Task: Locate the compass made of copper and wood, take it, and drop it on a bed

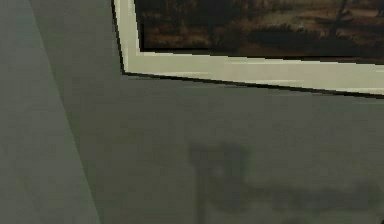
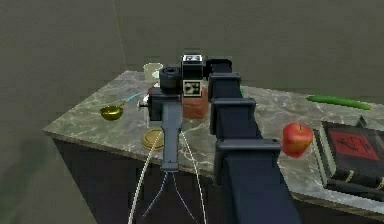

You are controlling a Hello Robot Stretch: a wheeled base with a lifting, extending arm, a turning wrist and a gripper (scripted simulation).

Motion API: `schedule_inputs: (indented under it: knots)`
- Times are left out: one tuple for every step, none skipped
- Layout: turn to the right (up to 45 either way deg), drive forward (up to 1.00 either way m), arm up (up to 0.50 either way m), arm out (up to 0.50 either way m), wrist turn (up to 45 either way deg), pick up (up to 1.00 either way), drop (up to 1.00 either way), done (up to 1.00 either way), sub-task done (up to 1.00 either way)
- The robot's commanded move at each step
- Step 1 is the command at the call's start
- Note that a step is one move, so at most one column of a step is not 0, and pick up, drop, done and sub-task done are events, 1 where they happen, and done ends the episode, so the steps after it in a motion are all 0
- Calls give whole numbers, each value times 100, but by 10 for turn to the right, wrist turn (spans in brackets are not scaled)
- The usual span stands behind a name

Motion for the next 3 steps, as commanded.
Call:
schedule_inputs:
  knots:
    - [0,0,0,0,450,0,0,0,0]
    - [0,0,0,0,450,0,0,0,0]
    - [0,0,0,0,450,0,0,0,0]
